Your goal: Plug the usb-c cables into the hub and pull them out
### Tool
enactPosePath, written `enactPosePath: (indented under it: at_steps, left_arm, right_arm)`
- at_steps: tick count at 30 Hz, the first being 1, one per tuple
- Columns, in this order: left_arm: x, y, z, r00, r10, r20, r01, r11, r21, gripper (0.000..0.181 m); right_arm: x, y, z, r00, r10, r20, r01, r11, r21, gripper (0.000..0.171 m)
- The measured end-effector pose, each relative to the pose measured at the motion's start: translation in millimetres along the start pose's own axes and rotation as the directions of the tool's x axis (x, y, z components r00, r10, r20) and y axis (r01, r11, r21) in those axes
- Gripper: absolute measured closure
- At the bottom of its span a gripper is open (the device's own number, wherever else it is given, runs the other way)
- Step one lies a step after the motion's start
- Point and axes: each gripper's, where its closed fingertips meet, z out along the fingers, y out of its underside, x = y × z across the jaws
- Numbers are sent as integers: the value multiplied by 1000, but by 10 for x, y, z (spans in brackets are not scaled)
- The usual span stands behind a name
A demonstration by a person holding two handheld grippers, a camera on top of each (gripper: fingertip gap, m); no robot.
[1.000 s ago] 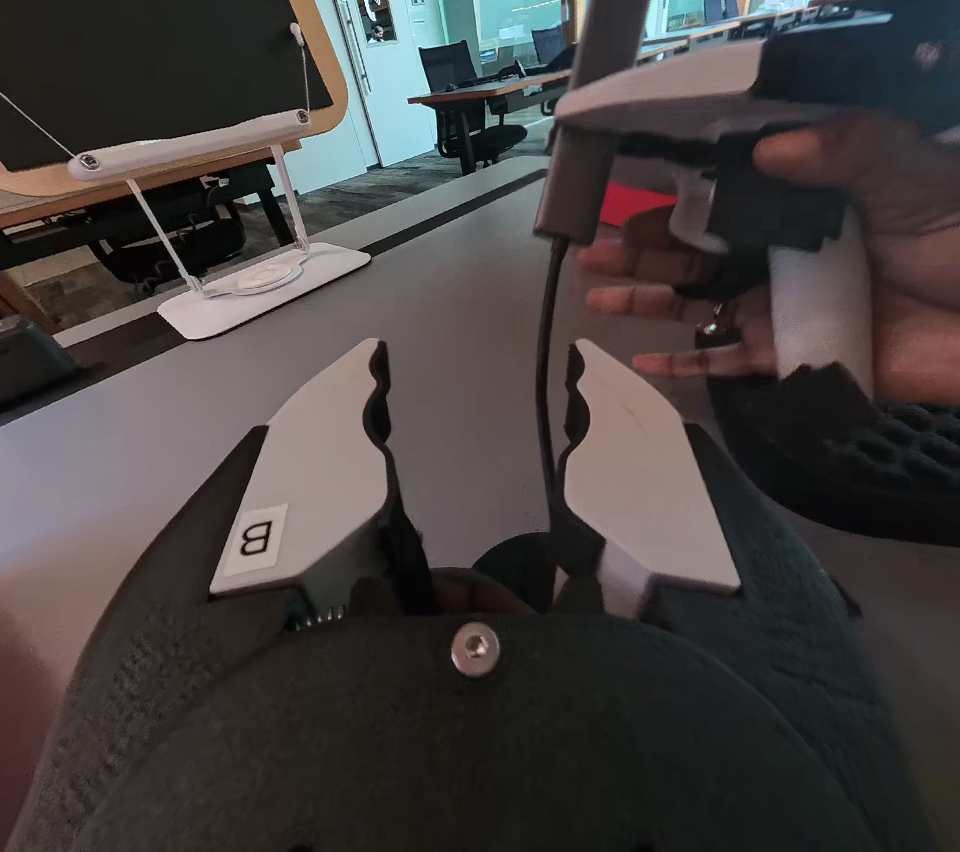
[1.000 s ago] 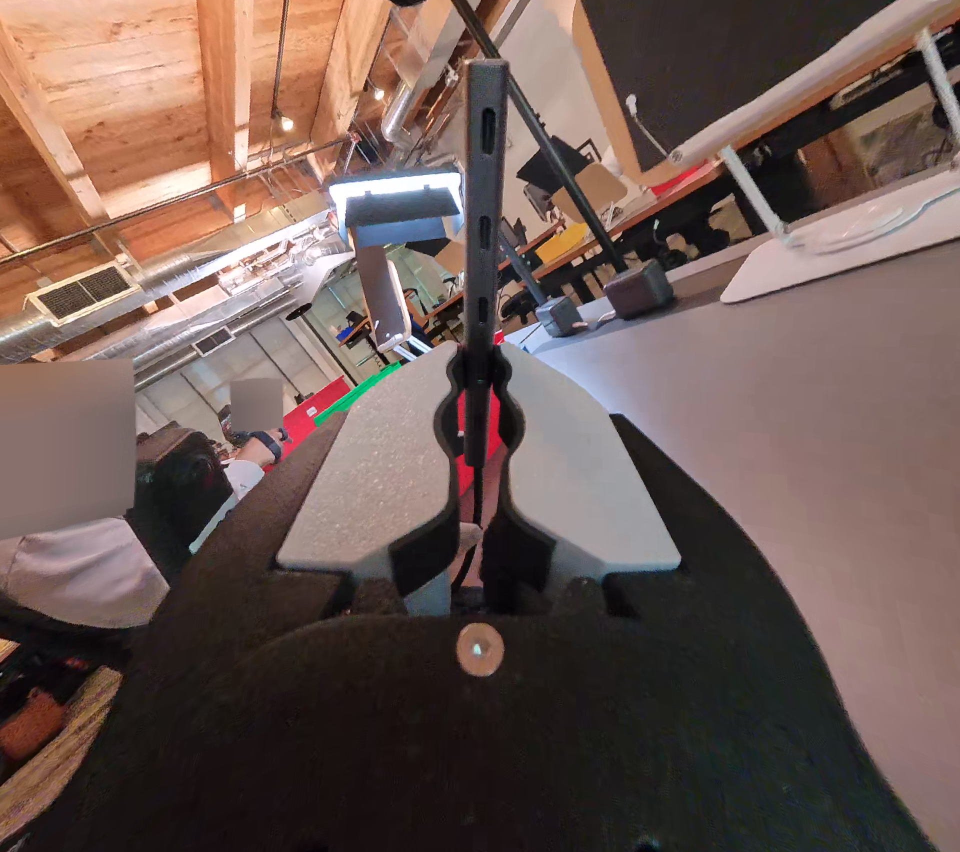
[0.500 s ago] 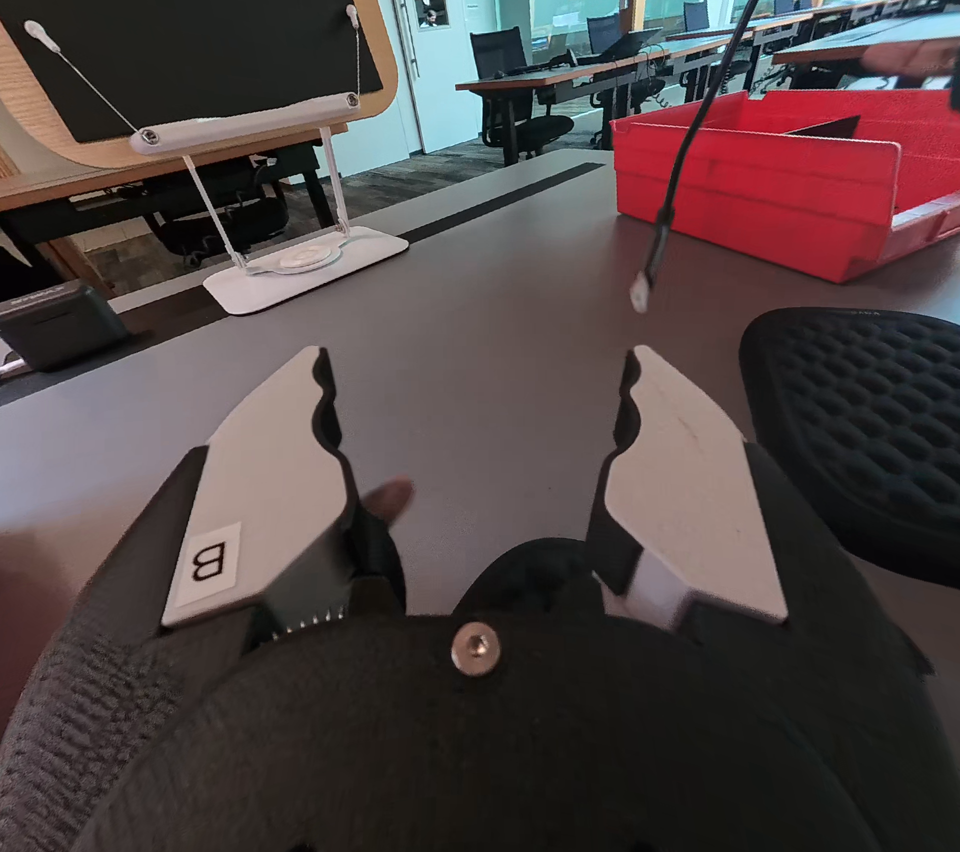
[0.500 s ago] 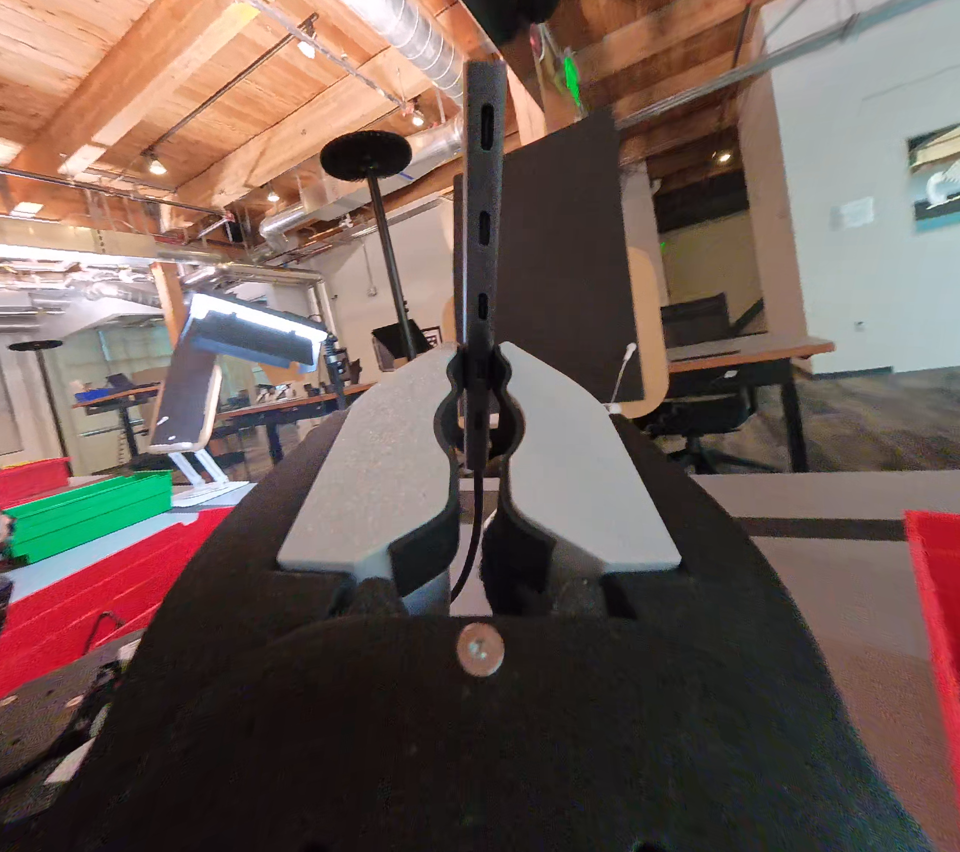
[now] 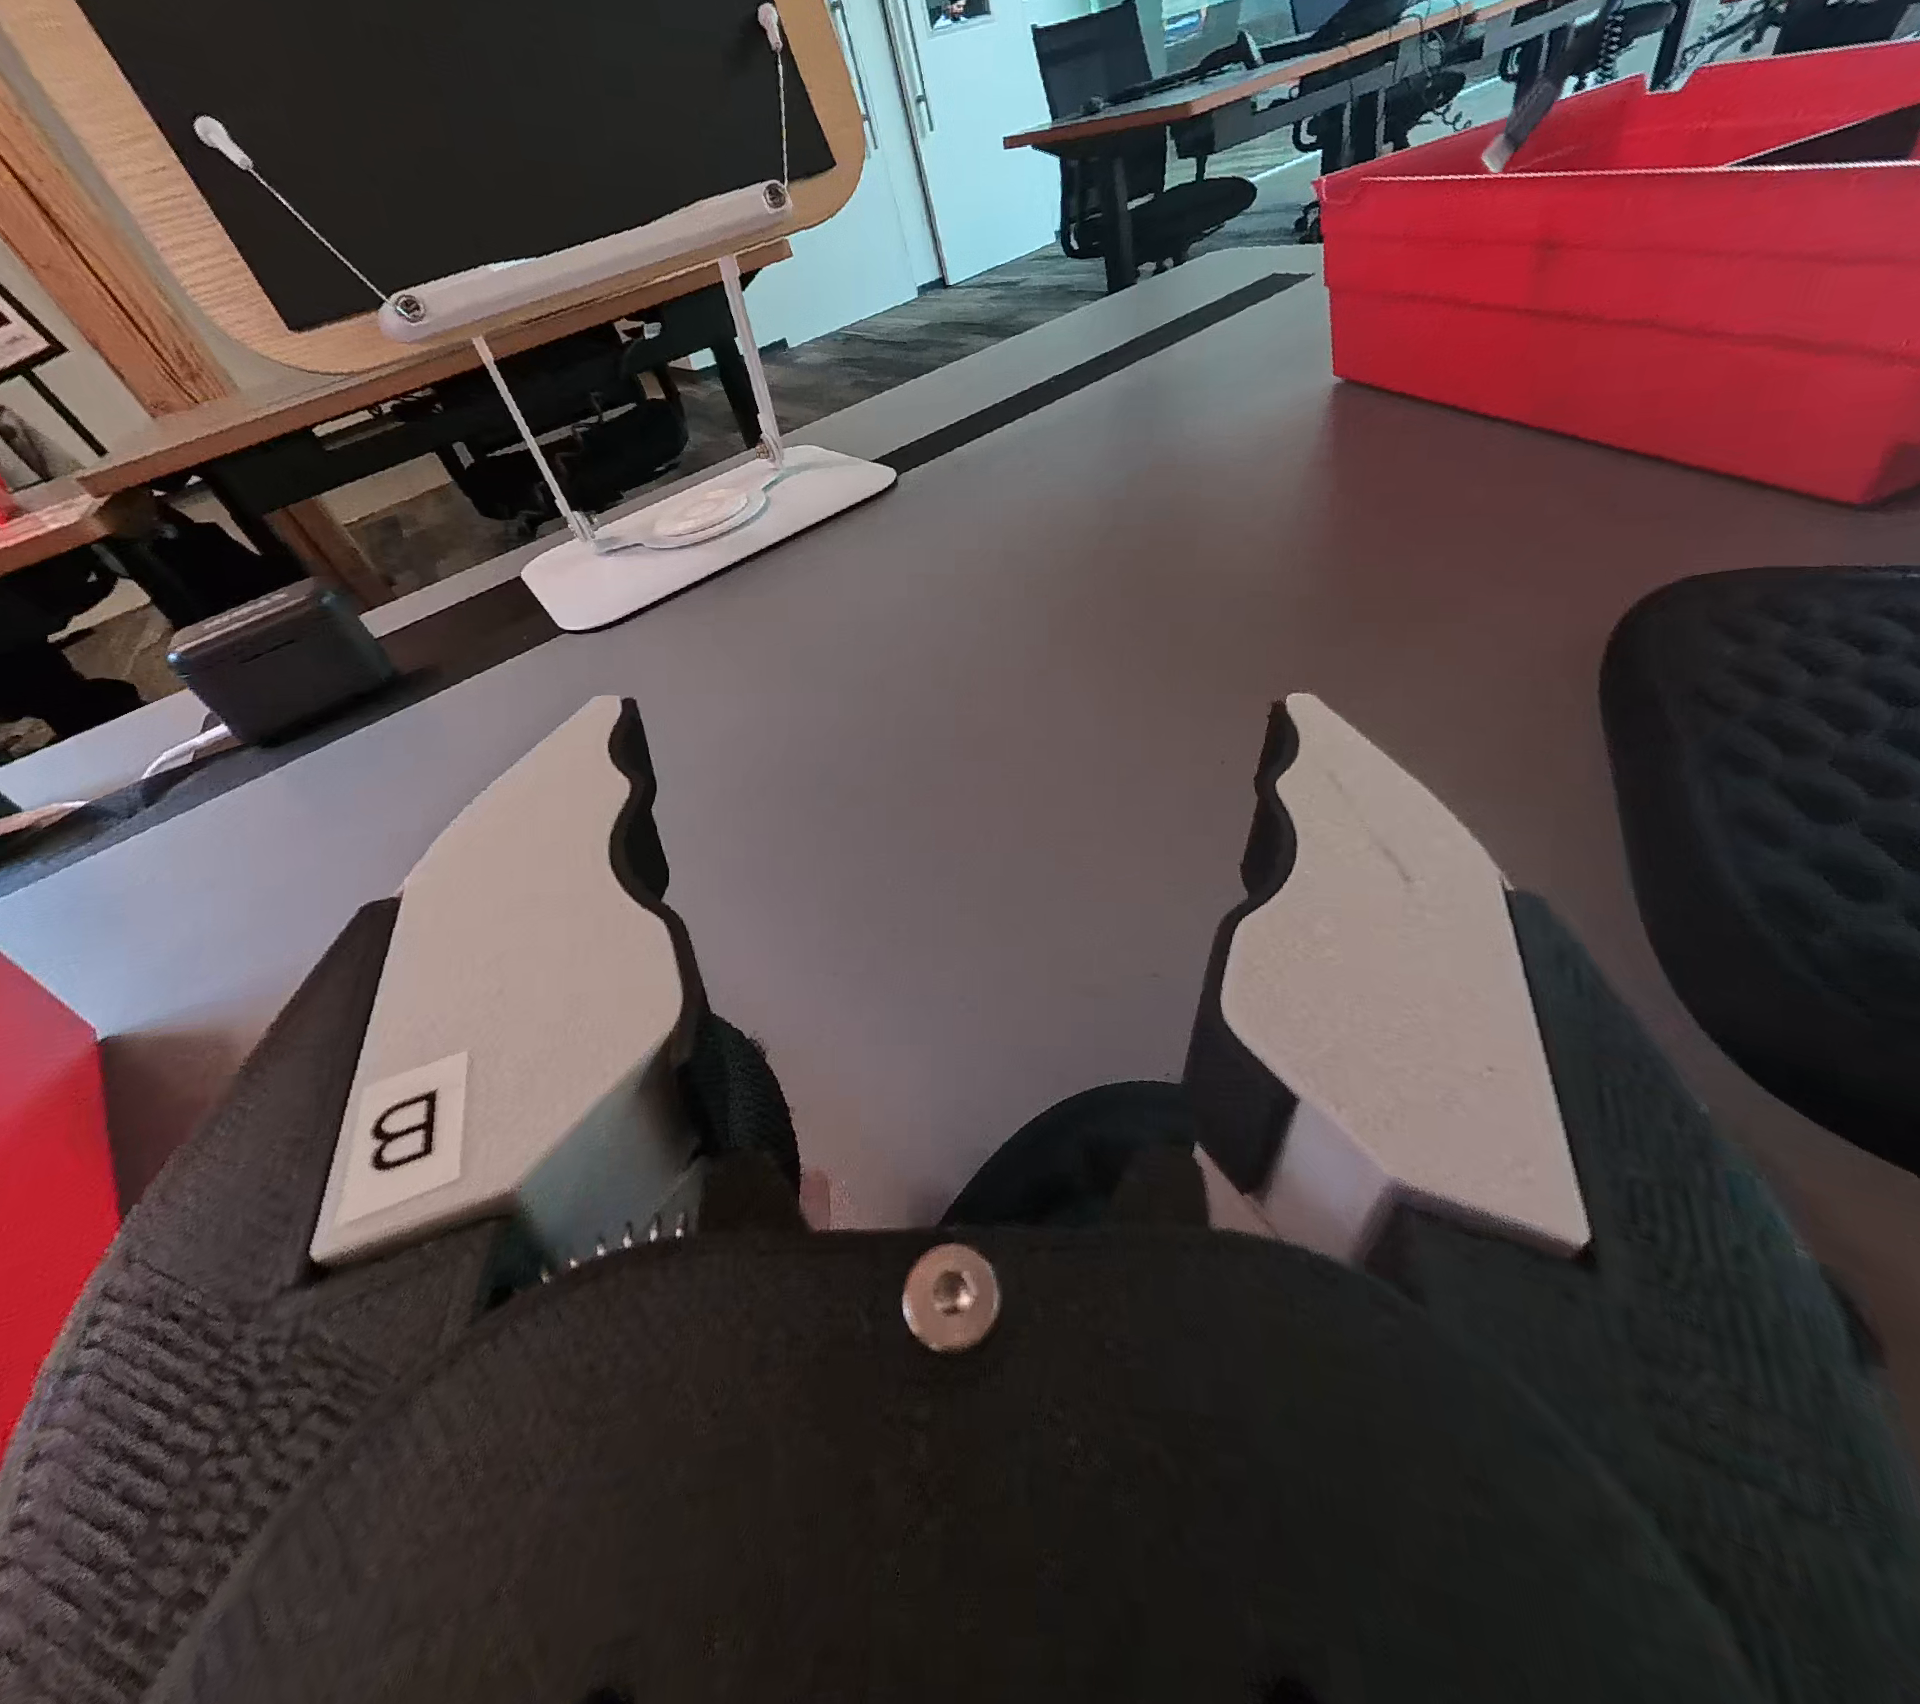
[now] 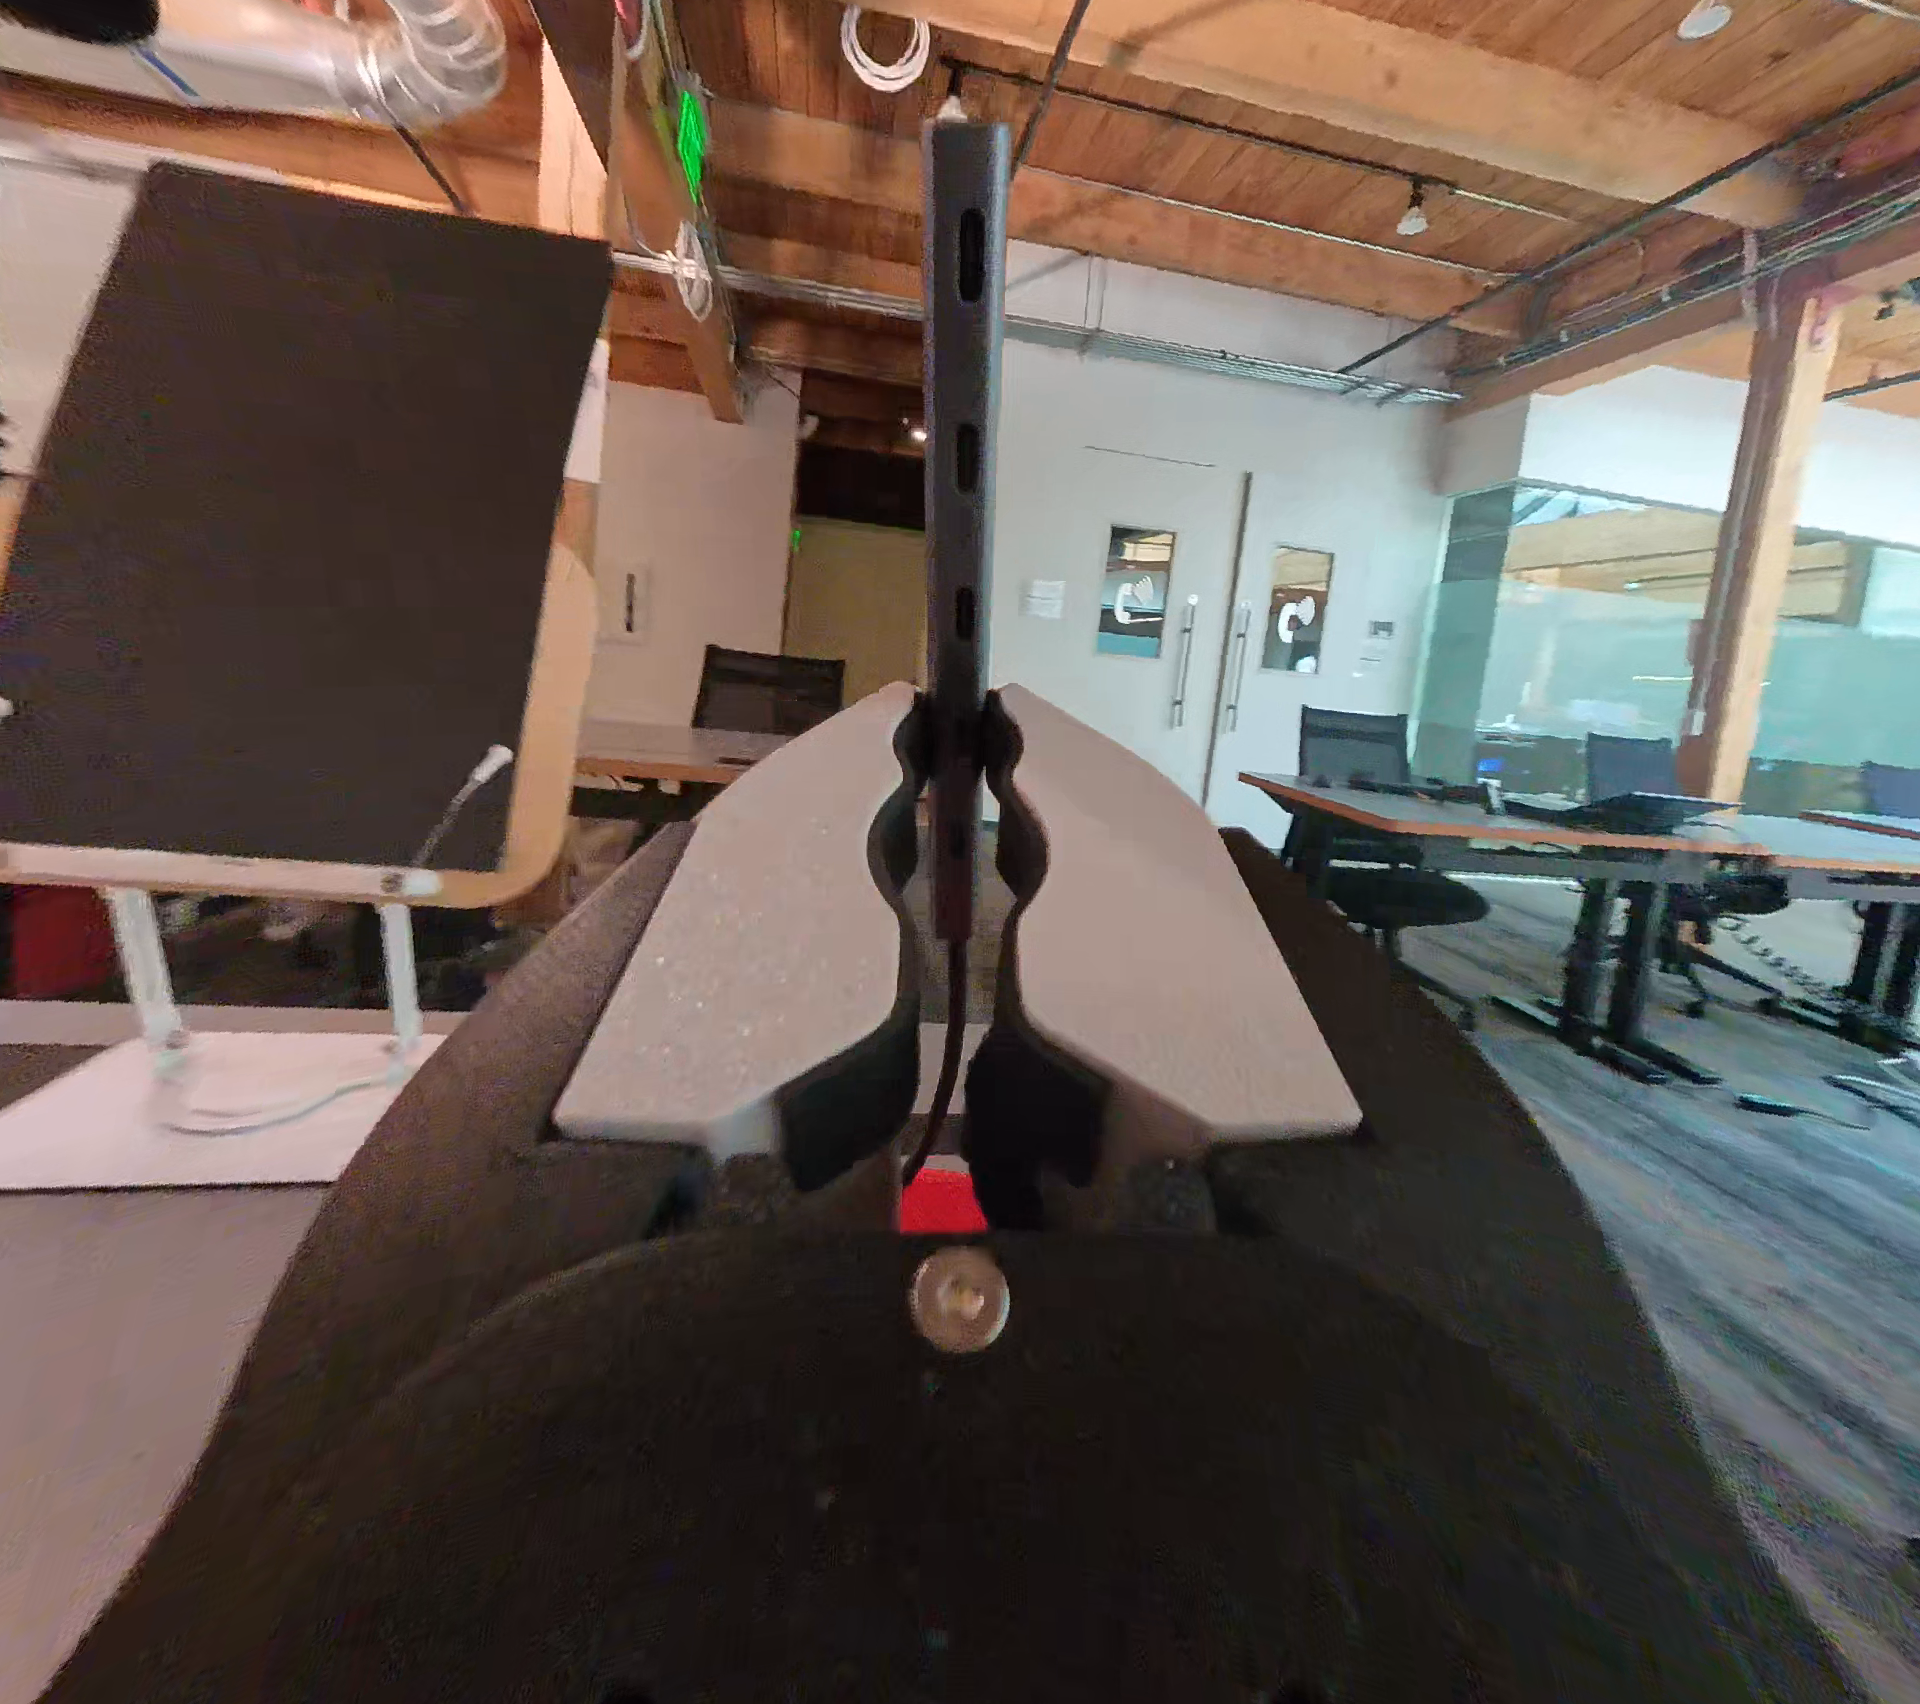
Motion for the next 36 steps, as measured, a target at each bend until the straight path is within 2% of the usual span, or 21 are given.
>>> enactPosePath:
  at_steps: [2, 5, 7, 10, 12, 13, 16, 18, 20, 22, 26, 29, 33, 35, 36]
  left_arm:
    - [4, 11, 8, 1000, 1, -3, -1, 1000, -8, 71]
    - [18, 23, 16, 1000, 2, -13, -3, 1000, -18, 71]
    - [21, 25, 17, 1000, 6, -12, -7, 1000, -20, 71]
    - [37, 26, 17, 1000, 18, -17, -18, 1000, -19, 71]
    - [42, 32, 21, 1000, 23, -18, -24, 999, -23, 71]
    - [46, 35, 23, 999, 26, -20, -26, 999, -26, 71]
    - [46, 44, 29, 999, 29, -16, -30, 999, -33, 71]
    - [45, 43, 30, 999, 30, -16, -30, 999, -32, 71]
    - [47, 42, 29, 999, 31, -16, -32, 999, -32, 71]
    - [46, 41, 29, 999, 31, -14, -32, 999, -31, 71]
    - [42, 43, 31, 1000, 26, -14, -27, 999, -31, 71]
    - [45, 39, 29, 999, 29, -14, -29, 999, -29, 71]
    - [51, 41, 31, 999, 38, -12, -38, 999, -30, 71]
    - [52, 44, 33, 999, 40, -11, -41, 999, -33, 71]
    - [53, 44, 34, 999, 42, -10, -42, 999, -33, 71]
  right_arm:
    - [133, 192, 100, 996, -85, -22, 84, 996, -37, 162]
    - [172, 704, 211, 961, -274, 40, 276, 937, -215, 162]
    - [163, 1166, 217, 897, -414, 153, 440, 821, -364, 162]
    - [217, 1803, 107, 769, -529, 358, 632, 552, -544, 161]
    - [206, 2108, -8, 722, -481, 497, 686, 404, -605, 160]
    - [190, 2199, -42, 720, -443, 534, 690, 373, -621, 159]
    - [142, 2352, -83, 758, -317, 569, 652, 364, -665, 158]
    - [78, 2470, -172, 776, -186, 602, 627, 328, -707, 150]
    - [40, 2494, -111, 781, -166, 602, 615, 366, -698, 139]
    - [9, 2430, -16, 803, -164, 573, 581, 431, -691, 136]
    - [-135, 2129, 131, 855, -86, 511, 453, 603, -657, 117]
    - [-155, 1925, 191, 883, -30, 468, 361, 683, -636, 106]
    - [-231, 1403, 265, 916, 48, 397, 176, 843, -508, 97]
    - [-274, 1072, 268, 929, 110, 354, 52, 906, -420, 86]
    - [-308, 886, 254, 932, 150, 329, -17, 928, -372, 74]
